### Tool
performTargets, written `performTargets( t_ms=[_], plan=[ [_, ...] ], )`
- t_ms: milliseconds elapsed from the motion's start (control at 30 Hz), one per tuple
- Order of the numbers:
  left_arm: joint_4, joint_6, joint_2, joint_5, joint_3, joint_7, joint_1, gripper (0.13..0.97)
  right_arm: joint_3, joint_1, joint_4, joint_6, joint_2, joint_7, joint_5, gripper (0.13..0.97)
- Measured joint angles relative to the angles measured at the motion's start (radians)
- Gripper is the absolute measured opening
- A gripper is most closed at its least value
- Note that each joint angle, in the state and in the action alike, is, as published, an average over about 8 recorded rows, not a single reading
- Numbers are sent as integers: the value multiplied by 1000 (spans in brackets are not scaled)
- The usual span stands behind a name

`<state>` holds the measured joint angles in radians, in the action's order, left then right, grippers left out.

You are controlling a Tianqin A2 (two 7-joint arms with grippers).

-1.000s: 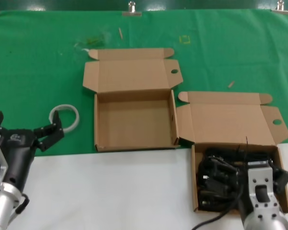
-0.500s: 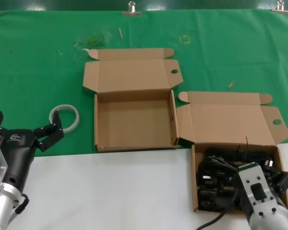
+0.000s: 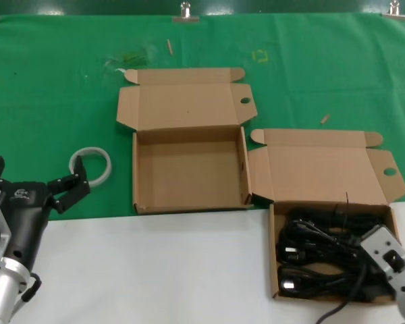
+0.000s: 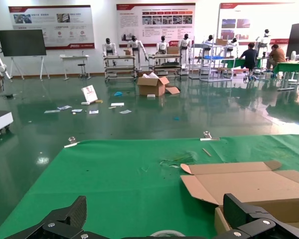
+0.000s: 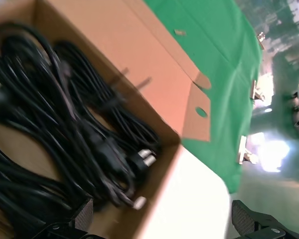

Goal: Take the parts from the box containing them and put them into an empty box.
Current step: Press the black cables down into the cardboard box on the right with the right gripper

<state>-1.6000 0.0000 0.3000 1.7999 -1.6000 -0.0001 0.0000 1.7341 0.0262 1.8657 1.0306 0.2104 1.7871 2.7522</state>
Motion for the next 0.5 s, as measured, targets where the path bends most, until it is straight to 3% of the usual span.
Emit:
performTargets(
  t_ms=[233,500],
  plan=[
    [0,0,0,0,0,0,0,965,-70,-19,-35,-24,0,128,1,966],
    [0,0,0,0,0,0,0,965,-65,-29,-54,-50,0,130,1,966]
  ],
)
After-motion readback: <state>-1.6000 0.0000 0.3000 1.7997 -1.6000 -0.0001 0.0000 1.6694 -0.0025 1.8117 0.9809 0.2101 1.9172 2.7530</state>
